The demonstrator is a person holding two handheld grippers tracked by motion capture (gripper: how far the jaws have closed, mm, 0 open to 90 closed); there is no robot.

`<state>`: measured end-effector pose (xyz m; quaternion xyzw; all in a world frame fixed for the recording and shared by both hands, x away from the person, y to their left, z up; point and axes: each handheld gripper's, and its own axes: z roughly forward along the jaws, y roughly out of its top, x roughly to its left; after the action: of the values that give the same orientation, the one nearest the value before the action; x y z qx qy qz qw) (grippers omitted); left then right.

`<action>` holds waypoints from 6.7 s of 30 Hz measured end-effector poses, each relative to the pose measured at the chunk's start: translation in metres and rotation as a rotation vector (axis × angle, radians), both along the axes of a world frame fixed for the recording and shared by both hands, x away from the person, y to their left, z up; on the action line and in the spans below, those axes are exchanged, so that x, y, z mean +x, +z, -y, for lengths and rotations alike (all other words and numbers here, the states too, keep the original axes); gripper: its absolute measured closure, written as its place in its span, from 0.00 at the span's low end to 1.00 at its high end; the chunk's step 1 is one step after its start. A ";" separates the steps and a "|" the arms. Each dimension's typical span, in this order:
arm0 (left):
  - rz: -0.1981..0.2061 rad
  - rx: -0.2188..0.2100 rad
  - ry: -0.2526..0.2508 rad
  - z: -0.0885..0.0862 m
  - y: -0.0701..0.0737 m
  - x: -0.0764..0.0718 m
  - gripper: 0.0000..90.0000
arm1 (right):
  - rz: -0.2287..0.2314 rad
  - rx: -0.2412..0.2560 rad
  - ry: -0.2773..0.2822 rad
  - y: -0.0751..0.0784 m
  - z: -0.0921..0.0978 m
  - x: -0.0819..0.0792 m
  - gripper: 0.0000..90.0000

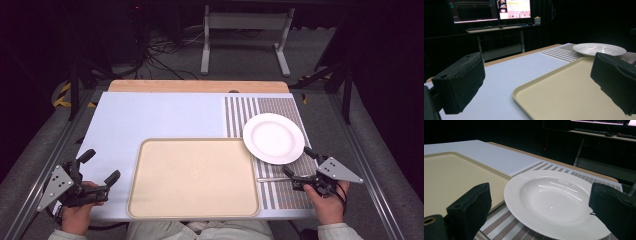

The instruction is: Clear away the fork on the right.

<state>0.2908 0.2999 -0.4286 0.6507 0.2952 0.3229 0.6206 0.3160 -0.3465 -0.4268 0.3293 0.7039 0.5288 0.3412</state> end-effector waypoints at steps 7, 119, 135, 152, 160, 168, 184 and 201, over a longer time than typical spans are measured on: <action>0.000 -0.001 0.006 0.000 0.000 -0.001 0.00 | 0.001 -0.013 -0.006 0.008 0.002 0.000 0.06; -0.008 0.010 -0.011 0.001 0.000 0.000 0.01 | -0.799 -0.909 0.489 0.026 -0.035 0.059 0.16; -0.010 0.011 -0.013 0.001 0.000 0.000 0.01 | -0.771 -0.949 0.538 0.018 -0.031 0.067 0.57; -0.009 0.009 -0.015 0.001 0.000 0.000 0.01 | -0.769 -0.973 0.586 0.014 -0.026 0.070 0.93; -0.008 0.011 -0.015 0.001 0.001 0.000 0.01 | -0.755 -1.009 0.633 0.013 -0.028 0.071 0.96; -0.007 0.011 -0.015 0.001 0.001 0.000 0.01 | -0.748 -1.022 0.658 0.014 -0.028 0.071 0.96; -0.009 0.010 -0.016 0.001 0.001 0.000 0.01 | -0.690 -0.982 0.649 0.039 -0.023 0.068 0.96; -0.008 0.009 -0.017 0.001 0.001 0.000 0.01 | -0.583 -0.969 0.660 0.082 -0.044 0.070 0.96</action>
<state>0.2912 0.2989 -0.4279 0.6573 0.2906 0.3163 0.6193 0.3863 -0.3023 -0.3446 0.0347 0.9903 0.1175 0.0658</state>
